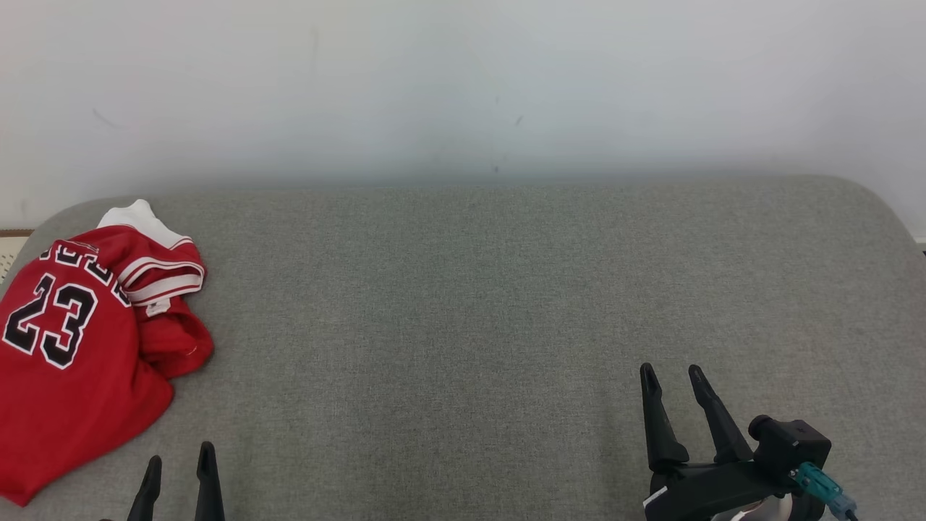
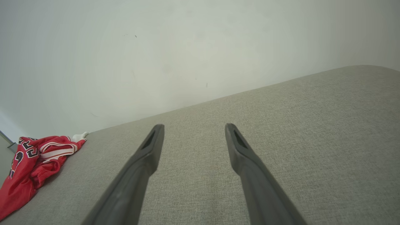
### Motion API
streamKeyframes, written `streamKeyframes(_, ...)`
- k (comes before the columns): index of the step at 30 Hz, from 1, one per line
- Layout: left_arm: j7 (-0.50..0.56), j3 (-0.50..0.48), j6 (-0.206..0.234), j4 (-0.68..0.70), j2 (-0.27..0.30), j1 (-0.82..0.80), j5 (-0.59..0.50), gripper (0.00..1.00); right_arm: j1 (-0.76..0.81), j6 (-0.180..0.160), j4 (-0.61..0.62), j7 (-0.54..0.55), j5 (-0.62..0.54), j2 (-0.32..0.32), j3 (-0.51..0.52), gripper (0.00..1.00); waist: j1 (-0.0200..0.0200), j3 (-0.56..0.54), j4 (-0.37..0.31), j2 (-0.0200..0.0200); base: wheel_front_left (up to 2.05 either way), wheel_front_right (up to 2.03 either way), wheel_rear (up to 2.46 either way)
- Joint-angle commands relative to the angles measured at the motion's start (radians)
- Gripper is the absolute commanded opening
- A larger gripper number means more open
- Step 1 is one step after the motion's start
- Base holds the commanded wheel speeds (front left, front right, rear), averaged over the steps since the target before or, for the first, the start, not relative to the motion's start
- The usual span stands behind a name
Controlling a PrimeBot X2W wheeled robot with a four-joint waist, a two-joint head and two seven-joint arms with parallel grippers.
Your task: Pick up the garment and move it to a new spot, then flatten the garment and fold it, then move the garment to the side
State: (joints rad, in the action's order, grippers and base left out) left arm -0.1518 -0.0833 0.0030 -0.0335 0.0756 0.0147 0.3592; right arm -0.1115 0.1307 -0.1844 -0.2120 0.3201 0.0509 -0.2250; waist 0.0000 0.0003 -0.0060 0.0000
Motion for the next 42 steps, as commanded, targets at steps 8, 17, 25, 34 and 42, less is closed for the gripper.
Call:
streamKeyframes(8,-0.033,0.018,0.012,0.015,0.01,-0.01,-0.095,1.0,-0.006,0.0,0.009,-0.018,-0.097,-0.001,-0.006,1.0,0.0,0.0,-0.002,0.0,0.0,0.0,0.0)
streamKeyframes(17,-0.059,0.03,0.016,0.021,0.009,-0.012,-0.16,1.0,-0.004,0.0,0.006,-0.028,-0.158,-0.001,-0.01,1.0,0.0,-0.002,-0.003,0.0,0.0,0.0,0.0)
streamKeyframes(25,-0.083,0.025,0.008,0.022,0.0,-0.01,-0.207,1.0,-0.005,0.0,0.003,-0.039,-0.179,-0.001,-0.016,1.0,0.0,-0.005,-0.004,0.0,0.0,0.0,0.0)
streamKeyframes(34,-0.105,0.014,-0.003,0.027,-0.006,-0.009,-0.261,1.0,-0.006,0.0,-0.003,-0.048,-0.227,-0.001,-0.015,1.0,0.0,-0.01,-0.005,0.0,0.0,0.0,0.0)
streamKeyframes(42,-0.116,0.005,-0.002,0.025,-0.013,-0.011,-0.288,1.0,-0.003,0.0,-0.011,-0.053,-0.251,-0.001,-0.01,1.0,0.0,-0.013,-0.005,0.0,0.0,0.0,0.0)
